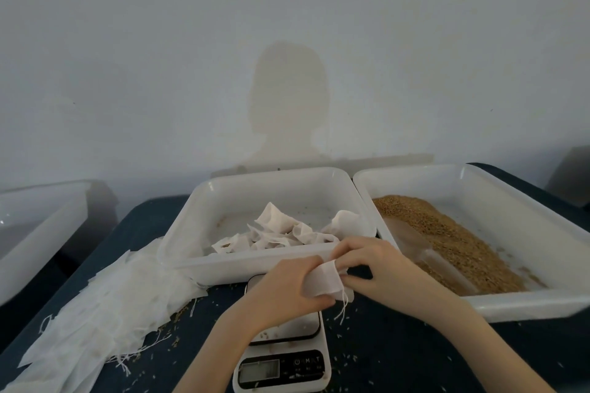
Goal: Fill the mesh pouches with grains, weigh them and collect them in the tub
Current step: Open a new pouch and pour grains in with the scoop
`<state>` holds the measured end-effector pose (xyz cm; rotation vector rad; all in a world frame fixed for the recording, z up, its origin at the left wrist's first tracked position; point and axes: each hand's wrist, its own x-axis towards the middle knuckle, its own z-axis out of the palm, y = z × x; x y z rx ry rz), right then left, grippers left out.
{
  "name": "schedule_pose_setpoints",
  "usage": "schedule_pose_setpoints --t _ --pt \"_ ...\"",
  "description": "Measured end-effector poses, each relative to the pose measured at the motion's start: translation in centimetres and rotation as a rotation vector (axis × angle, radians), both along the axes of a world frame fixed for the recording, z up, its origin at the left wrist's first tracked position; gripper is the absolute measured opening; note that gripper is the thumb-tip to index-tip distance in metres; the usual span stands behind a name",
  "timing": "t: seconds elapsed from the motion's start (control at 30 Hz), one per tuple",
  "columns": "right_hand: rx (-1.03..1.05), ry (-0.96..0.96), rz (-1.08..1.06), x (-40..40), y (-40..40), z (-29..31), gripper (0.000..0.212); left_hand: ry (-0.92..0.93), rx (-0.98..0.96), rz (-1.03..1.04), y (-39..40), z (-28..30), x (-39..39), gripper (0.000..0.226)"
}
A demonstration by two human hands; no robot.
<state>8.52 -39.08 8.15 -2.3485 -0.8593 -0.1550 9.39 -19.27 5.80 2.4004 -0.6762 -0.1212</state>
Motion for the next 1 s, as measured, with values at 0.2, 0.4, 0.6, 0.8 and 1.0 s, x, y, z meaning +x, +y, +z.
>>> schedule_pose_setpoints --t 0.2,0.4,0.6,0.8,1.0 --pt "0.094 -0.027 -0.445 2.5 -6.8 0.8 0.011 -0.067 0.040 0.029 -1.3 -0.1 1.2 0.033" --pt "-0.598 0.297 -0.733 5.7 -13.3 -2.3 0.036 -0.104 0.086 0.003 -3.6 -0.2 2.0 0.033" --pt "-0.601 0.399 -0.637 5.9 -13.2 -3.2 0.028 -0.088 0.066 -0.027 -5.1 -0.6 2.2 0.022" --pt "-0.707 0.230 -0.798 5.8 -13.5 -1.5 0.027 -0.096 0.058 -0.014 -4.4 -0.7 2.6 0.021" --pt "-0.838 0.212 -0.926 6.6 -12.4 0.7 0.011 -0.091 0.042 -0.025 -4.5 -1.3 2.6 0.020"
